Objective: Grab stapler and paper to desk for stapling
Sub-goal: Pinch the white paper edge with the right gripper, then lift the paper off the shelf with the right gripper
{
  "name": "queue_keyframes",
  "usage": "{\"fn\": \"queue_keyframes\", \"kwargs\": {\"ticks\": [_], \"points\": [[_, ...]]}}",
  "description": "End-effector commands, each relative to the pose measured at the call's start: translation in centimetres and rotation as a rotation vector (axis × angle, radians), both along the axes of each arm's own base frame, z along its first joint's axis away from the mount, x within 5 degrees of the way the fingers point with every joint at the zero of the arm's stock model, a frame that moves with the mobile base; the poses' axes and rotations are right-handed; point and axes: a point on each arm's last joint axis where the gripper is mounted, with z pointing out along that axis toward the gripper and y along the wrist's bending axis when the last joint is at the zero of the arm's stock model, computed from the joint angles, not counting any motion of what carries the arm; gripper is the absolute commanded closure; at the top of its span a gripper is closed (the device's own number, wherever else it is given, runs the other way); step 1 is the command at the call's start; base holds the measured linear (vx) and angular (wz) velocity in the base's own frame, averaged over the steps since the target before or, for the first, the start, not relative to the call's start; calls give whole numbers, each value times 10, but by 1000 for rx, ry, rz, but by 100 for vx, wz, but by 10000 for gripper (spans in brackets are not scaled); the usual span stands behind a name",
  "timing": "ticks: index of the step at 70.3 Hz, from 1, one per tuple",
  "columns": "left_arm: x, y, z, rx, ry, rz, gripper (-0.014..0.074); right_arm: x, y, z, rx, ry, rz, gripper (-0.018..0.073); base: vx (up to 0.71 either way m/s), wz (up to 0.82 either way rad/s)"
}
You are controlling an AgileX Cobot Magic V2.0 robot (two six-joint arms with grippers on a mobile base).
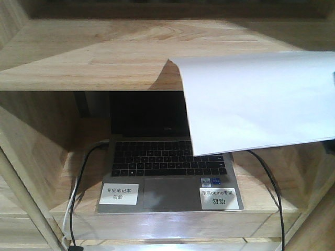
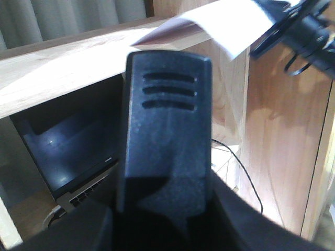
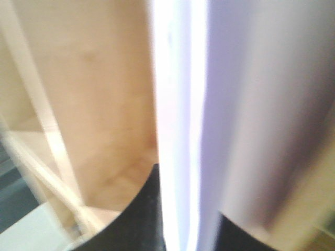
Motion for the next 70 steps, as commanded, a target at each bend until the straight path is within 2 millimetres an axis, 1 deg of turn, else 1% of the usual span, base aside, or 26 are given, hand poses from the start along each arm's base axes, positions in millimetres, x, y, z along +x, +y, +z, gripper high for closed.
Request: {"fn": "queue_keyframes", "kwargs": {"ticks": [1, 10, 18, 25, 43, 49, 54, 62, 70], "points": [[0, 0, 17, -98, -82, 2, 603, -20, -6, 26, 89, -249, 15, 568, 0, 0], [0, 0, 17, -98, -82, 2, 603, -33, -12, 34, 112, -309, 4, 566, 0, 0], [0, 0, 17, -98, -82, 2, 603, -42, -21, 39, 155, -345, -49, 566, 0, 0], [0, 0, 17, -98, -82, 2, 603, -50, -26, 42, 156, -363, -95, 566, 0, 0], [0, 0, 17, -98, -82, 2, 603, -58, -34, 44, 149, -377, -150, 566, 0, 0], [0, 0, 17, -98, -82, 2, 603, -60, -37, 45, 168, -367, -144, 566, 0, 0], [0, 0, 17, -98, -82, 2, 603, -61, -36, 45, 169, -357, -101, 566, 0, 0], [0, 0, 17, -98, -82, 2, 603, -66, -30, 45, 107, -369, -59, 566, 0, 0], [0, 0, 17, -98, -82, 2, 603, -68, -29, 44, 88, -360, -41, 566, 0, 0]]}}
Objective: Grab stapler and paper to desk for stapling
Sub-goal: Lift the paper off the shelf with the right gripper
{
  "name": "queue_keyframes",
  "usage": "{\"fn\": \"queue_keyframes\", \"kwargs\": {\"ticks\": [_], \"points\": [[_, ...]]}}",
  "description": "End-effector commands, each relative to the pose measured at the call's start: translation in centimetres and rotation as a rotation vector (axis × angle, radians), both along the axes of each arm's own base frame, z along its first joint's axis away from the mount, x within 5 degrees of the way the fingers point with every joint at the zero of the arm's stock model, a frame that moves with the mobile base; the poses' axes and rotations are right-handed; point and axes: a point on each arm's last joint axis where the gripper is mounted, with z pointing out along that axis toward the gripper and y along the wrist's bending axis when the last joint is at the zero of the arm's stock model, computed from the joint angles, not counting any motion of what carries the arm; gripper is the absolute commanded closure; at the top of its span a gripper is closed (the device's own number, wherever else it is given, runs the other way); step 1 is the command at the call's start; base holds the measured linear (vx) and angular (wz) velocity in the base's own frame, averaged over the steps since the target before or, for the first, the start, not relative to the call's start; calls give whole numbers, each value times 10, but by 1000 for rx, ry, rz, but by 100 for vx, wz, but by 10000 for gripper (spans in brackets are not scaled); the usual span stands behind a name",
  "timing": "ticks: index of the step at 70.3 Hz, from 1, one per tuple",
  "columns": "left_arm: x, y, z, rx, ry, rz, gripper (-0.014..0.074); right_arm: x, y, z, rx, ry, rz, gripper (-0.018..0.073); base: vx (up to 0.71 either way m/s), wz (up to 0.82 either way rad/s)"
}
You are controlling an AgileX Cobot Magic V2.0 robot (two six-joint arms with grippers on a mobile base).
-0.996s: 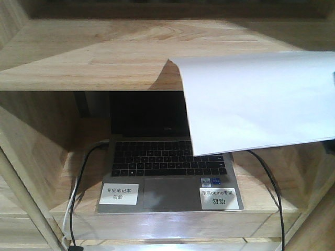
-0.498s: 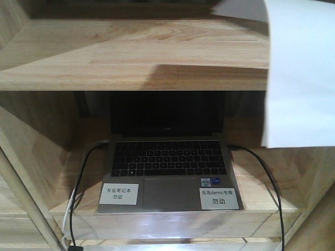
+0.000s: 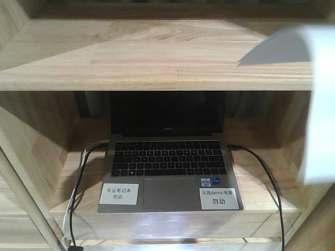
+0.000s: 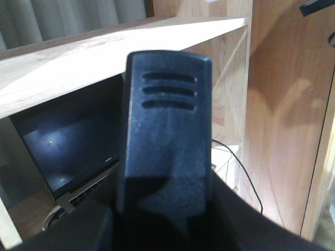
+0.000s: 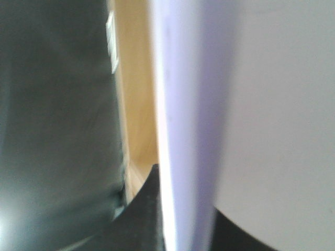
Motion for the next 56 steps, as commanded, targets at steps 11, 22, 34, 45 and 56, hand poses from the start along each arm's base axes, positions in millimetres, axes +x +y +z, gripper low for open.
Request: {"fn": "queue_keyframes", "kwargs": {"ticks": [11, 22, 34, 45, 56], "points": [[0, 0, 17, -98, -82, 2, 603, -2, 2, 8, -9, -9, 43, 566, 0, 0], [0, 0, 17, -98, -82, 2, 603, -2, 3, 7, -14, -5, 42, 566, 0, 0], [0, 0, 17, -98, -82, 2, 603, -3, 2, 8, -8, -13, 41, 566, 0, 0], [0, 0, 17, -98, -82, 2, 603, -3, 2, 8, -9, -16, 41, 566, 0, 0], [0, 0, 17, -98, -82, 2, 603, -4, 2, 8, -11, -24, 43, 566, 0, 0]]}}
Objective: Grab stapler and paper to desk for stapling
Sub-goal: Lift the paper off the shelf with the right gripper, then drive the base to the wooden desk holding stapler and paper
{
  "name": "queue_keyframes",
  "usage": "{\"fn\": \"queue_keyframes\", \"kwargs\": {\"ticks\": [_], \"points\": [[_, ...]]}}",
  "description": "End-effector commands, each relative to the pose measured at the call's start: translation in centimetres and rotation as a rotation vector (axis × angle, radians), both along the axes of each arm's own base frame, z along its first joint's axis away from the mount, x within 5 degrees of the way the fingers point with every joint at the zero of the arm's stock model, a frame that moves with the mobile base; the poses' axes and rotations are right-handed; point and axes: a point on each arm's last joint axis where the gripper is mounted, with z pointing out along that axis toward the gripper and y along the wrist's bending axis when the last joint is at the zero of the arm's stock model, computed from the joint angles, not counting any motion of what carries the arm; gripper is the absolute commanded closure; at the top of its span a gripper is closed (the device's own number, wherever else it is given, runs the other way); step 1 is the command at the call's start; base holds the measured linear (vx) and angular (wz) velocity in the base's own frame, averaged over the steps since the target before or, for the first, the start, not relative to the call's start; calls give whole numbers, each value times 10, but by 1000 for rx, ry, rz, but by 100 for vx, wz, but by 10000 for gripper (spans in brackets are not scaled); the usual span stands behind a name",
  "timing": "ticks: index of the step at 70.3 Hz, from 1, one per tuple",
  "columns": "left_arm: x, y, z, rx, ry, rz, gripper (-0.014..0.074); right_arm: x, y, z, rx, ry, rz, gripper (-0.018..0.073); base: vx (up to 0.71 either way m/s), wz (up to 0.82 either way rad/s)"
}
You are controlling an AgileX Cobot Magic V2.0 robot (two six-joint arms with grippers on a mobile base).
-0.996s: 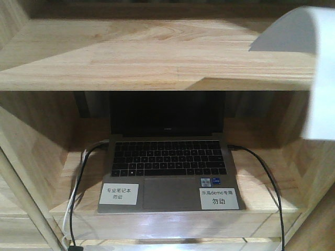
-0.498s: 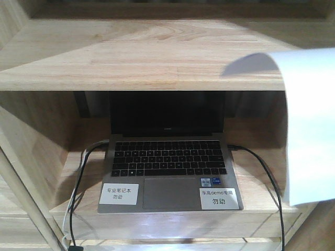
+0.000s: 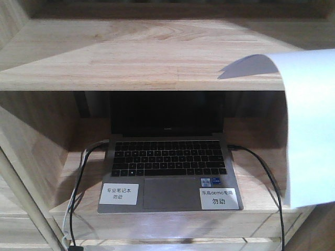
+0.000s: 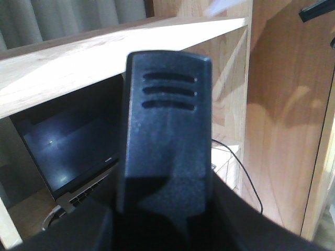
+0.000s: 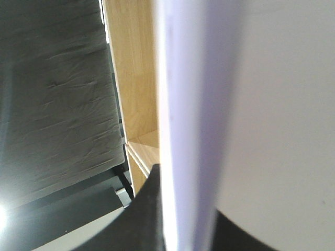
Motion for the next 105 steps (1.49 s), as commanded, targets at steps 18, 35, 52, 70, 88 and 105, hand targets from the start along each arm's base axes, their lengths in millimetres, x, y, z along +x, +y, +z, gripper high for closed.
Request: {"fn": "queue_keyframes", "kwargs": {"ticks": [18, 35, 52, 70, 88, 105], "points": [[0, 0, 17, -98, -82, 2, 603, -4, -1, 11, 10, -71, -3, 566, 0, 0], [0, 0, 17, -98, -82, 2, 603, -4, -1, 11, 10, -71, -3, 566, 0, 0], [0, 0, 17, -98, -82, 2, 603, -4, -1, 11, 10, -71, -3, 566, 0, 0], [0, 0, 17, -98, -82, 2, 603, -5, -1, 11, 11, -80, -1, 566, -1, 4], [0, 0, 17, -98, -82, 2, 603, -5, -1, 11, 11, -80, -1, 566, -5, 19], [0, 0, 17, -98, -82, 2, 603, -5, -1, 11, 11, -80, -1, 566, -8, 31]]}}
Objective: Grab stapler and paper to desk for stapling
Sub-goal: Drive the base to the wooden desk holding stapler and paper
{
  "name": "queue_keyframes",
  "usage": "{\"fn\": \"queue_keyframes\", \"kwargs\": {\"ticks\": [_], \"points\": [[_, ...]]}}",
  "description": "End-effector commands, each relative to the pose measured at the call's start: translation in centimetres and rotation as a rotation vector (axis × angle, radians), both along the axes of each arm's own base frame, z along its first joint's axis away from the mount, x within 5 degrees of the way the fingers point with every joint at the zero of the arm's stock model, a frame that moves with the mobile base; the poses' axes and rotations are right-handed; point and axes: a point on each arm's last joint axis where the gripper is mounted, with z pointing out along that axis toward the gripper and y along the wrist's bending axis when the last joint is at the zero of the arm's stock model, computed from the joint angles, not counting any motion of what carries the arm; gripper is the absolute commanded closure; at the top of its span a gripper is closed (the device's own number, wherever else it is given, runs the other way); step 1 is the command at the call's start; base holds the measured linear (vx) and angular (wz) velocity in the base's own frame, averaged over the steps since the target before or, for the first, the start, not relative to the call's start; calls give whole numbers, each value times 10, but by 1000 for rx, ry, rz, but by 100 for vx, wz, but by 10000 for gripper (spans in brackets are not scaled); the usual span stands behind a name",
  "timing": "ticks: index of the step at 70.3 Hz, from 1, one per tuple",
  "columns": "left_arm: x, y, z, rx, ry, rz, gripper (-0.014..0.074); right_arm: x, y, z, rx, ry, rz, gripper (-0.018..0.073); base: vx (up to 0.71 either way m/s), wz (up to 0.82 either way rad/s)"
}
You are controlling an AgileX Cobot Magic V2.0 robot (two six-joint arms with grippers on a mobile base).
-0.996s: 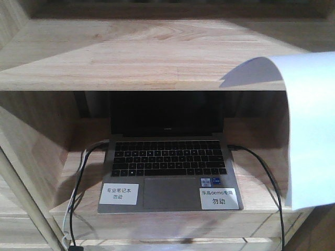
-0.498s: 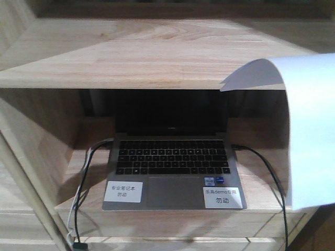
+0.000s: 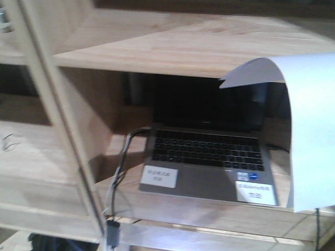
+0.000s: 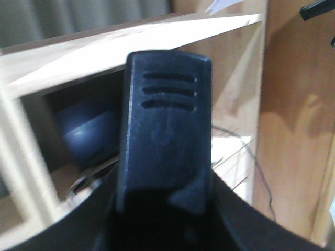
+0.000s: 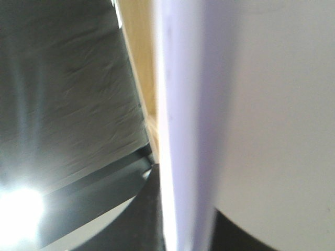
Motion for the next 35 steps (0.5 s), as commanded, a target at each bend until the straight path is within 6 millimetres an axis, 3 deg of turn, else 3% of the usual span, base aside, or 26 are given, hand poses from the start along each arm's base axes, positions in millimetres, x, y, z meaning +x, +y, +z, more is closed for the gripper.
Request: {"fn": "queue_keyframes", "kwargs": {"ticks": [1, 35], "points": [[0, 0, 17, -98, -82, 2, 603, -4, -1, 10, 8, -67, -4, 566, -10, 36], [0, 0, 17, -98, -82, 2, 603, -4, -1, 10, 8, -67, -4, 566, -11, 40]]}}
